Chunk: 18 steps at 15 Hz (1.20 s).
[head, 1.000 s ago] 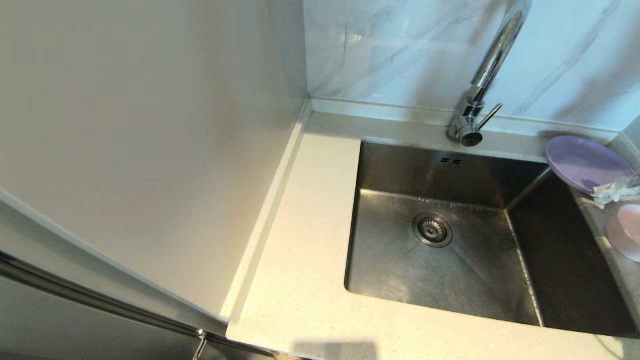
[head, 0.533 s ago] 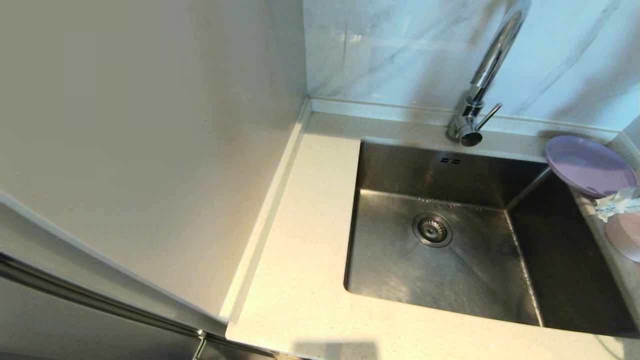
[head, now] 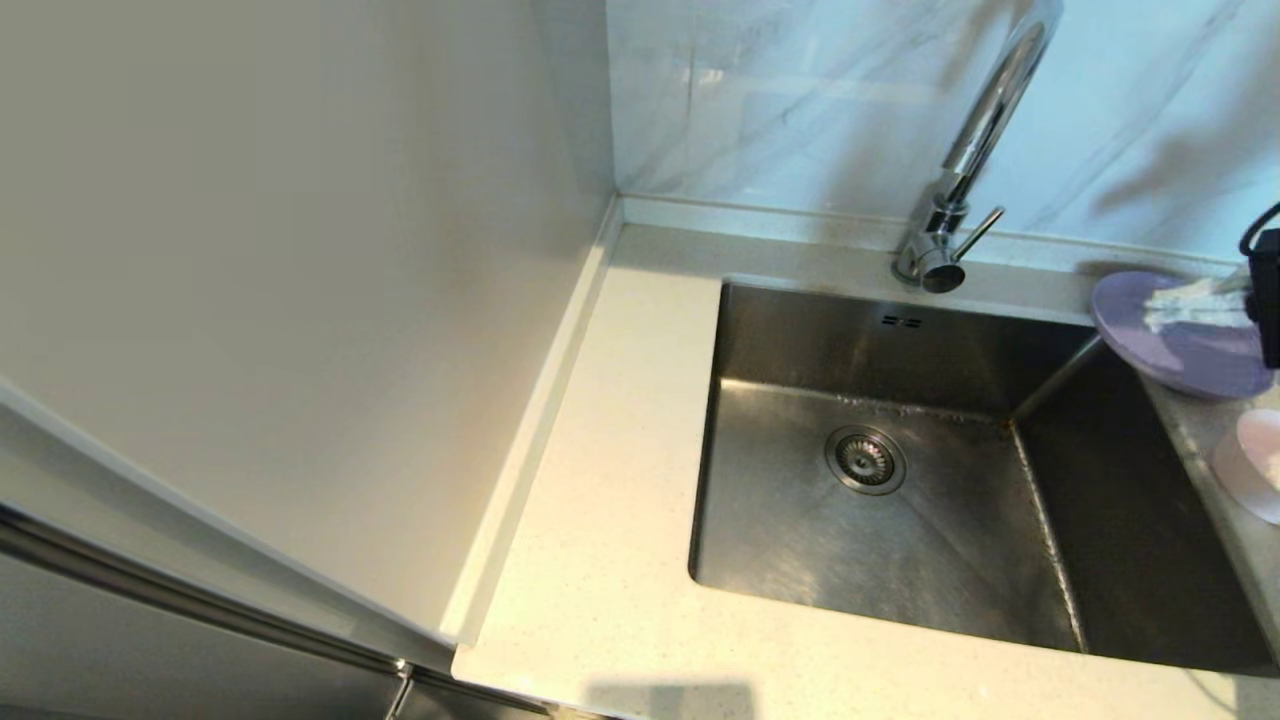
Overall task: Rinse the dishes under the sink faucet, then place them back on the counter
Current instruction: Turn on the faucet
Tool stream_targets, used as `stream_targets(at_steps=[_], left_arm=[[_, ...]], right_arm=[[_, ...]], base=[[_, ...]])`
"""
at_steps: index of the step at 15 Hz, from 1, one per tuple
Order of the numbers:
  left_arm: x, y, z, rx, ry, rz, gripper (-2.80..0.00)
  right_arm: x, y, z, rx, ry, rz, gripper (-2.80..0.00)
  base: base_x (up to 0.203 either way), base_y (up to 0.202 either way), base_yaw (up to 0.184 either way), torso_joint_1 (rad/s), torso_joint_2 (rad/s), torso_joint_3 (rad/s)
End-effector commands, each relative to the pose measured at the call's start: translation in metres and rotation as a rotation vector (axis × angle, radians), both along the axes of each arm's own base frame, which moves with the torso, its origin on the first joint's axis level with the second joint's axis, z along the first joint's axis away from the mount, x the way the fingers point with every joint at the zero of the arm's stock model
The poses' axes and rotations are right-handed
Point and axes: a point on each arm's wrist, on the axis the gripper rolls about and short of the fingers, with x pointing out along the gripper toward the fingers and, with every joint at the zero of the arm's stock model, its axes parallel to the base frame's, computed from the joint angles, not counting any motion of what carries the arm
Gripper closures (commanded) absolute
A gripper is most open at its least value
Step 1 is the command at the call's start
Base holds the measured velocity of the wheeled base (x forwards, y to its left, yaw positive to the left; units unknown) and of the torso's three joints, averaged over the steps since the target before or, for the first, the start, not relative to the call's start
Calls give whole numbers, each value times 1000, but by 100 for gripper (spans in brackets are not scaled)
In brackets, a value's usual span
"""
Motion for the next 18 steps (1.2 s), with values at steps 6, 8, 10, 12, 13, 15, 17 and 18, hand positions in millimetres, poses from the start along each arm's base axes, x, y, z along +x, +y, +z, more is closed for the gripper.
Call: stream_targets(at_steps=[6, 8, 10, 12, 13, 15, 17, 18], left_arm=[[0, 0, 0, 0, 0, -1, 0], [0, 0, 0, 0, 0, 0, 0], [0, 0, 0, 0, 0, 0, 0], [0, 0, 0, 0, 0, 0, 0], [0, 0, 0, 0, 0, -1, 0], [0, 0, 0, 0, 0, 0, 0], [0, 0, 0, 0, 0, 0, 0], [0, 0, 0, 0, 0, 0, 0]], right_arm=[[64, 16, 22, 421, -219, -192, 0], [65, 18, 35, 513, -276, -122, 0], [64, 23, 40, 526, -277, -76, 0], [65, 27, 39, 564, -241, -39, 0], [67, 28, 37, 566, -235, -37, 0], [68, 28, 31, 573, -215, -39, 0], [66, 28, 20, 588, -168, -27, 0], [64, 30, 14, 599, -138, -17, 0]], base=[[0, 0, 0, 0, 0, 0], [0, 0, 0, 0, 0, 0], [0, 0, 0, 0, 0, 0], [0, 0, 0, 0, 0, 0], [0, 0, 0, 0, 0, 0], [0, 0, 0, 0, 0, 0], [0, 0, 0, 0, 0, 0], [0, 0, 0, 0, 0, 0]])
